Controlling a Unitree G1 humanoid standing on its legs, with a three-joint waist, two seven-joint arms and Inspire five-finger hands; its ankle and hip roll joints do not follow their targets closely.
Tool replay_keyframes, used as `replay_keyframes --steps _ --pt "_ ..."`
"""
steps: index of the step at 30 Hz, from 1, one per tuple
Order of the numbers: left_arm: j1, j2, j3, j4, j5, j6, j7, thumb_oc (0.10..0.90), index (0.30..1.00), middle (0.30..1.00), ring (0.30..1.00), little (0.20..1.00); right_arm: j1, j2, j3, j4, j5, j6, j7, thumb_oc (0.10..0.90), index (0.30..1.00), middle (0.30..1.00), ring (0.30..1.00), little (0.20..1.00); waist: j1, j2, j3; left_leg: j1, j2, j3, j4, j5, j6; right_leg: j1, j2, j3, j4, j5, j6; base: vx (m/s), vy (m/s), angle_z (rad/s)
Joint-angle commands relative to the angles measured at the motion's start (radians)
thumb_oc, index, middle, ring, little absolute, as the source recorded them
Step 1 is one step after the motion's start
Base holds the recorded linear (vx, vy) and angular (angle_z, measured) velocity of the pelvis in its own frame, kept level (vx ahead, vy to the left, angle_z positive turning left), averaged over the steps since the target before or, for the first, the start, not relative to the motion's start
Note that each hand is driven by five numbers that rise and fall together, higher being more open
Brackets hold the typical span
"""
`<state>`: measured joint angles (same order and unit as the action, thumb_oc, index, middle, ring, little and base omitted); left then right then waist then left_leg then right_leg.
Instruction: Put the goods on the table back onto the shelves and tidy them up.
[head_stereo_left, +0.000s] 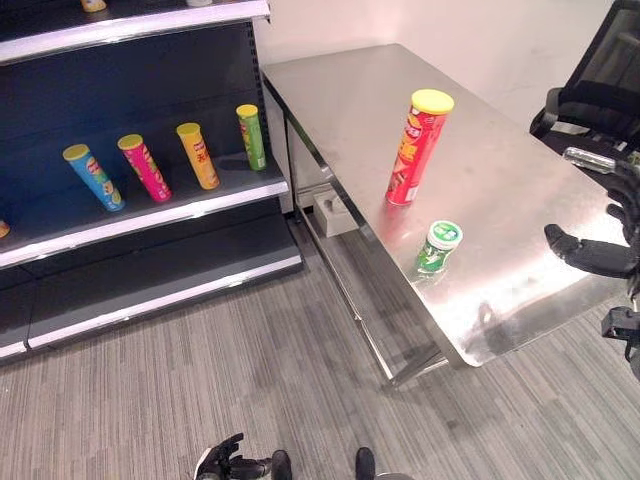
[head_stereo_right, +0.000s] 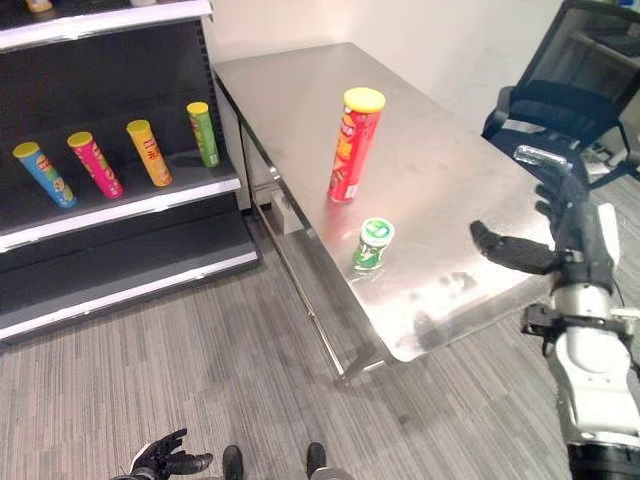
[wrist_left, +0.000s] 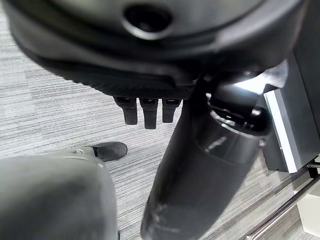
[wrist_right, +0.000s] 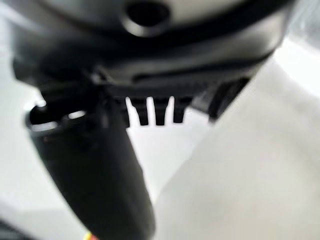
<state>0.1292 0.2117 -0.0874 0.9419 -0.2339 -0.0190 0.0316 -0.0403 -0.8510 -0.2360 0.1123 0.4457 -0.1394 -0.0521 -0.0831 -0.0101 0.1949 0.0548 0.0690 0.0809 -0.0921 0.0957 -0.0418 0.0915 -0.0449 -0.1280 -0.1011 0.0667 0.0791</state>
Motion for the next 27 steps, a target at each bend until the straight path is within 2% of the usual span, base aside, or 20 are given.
replay_keyframes --steps 1,5,16,24,27 --pt "-0.086 0.064 -0.037 0.041 -0.004 -0.039 -0.007 0.800 0.900 0.900 0.900 0.900 -0.093 -0.102 -0.028 0.005 0.060 -0.054 0.057 0.800 0.900 0.900 0.900 0.900 0.025 -0.015 -0.041 0.085 0.004 0.012 0.005 -0.113 -0.049 0.009 -0.030 -0.004 0.014 -0.073 0.064 0.00 -0.045 0.13" --pt "-0.079 0.061 -0.038 0.047 -0.007 -0.040 -0.017 0.800 0.900 0.900 0.900 0.900 -0.081 -0.126 0.002 0.005 0.087 -0.038 0.112 0.800 0.900 0.900 0.900 0.900 0.028 -0.012 -0.042 0.082 0.008 0.005 0.005 -0.108 -0.054 0.014 -0.028 -0.014 0.014 -0.077 0.060 0.01 -0.025 0.05" --pt "-0.076 0.049 -0.056 0.060 -0.001 -0.040 -0.018 0.800 0.900 0.900 0.900 0.900 -0.108 -0.121 0.068 0.061 0.030 -0.018 0.125 0.800 0.900 0.900 0.900 0.900 0.033 -0.007 -0.044 0.081 0.009 -0.004 0.005 -0.105 -0.058 0.027 -0.026 -0.030 0.014 -0.084 0.054 0.00 -0.013 0.05" --pt "-0.070 0.044 -0.074 0.063 -0.011 -0.039 -0.016 0.800 0.900 0.900 0.900 0.900 -0.226 -0.114 0.225 0.164 -0.057 0.005 0.124 0.800 0.900 0.900 0.900 0.900 0.055 -0.008 -0.040 0.082 0.011 -0.018 0.005 -0.100 -0.062 0.037 -0.027 -0.046 0.014 -0.086 0.050 -0.01 -0.002 0.02" --pt "-0.069 0.041 -0.077 0.069 -0.013 -0.038 -0.011 0.800 0.900 0.900 0.900 0.900 -0.255 -0.113 0.244 0.186 -0.070 0.007 0.110 0.800 0.900 0.900 0.900 0.900 0.061 -0.010 -0.038 0.083 0.012 -0.020 0.005 -0.099 -0.063 0.041 -0.027 -0.051 0.014 -0.087 0.050 -0.01 0.001 0.03"
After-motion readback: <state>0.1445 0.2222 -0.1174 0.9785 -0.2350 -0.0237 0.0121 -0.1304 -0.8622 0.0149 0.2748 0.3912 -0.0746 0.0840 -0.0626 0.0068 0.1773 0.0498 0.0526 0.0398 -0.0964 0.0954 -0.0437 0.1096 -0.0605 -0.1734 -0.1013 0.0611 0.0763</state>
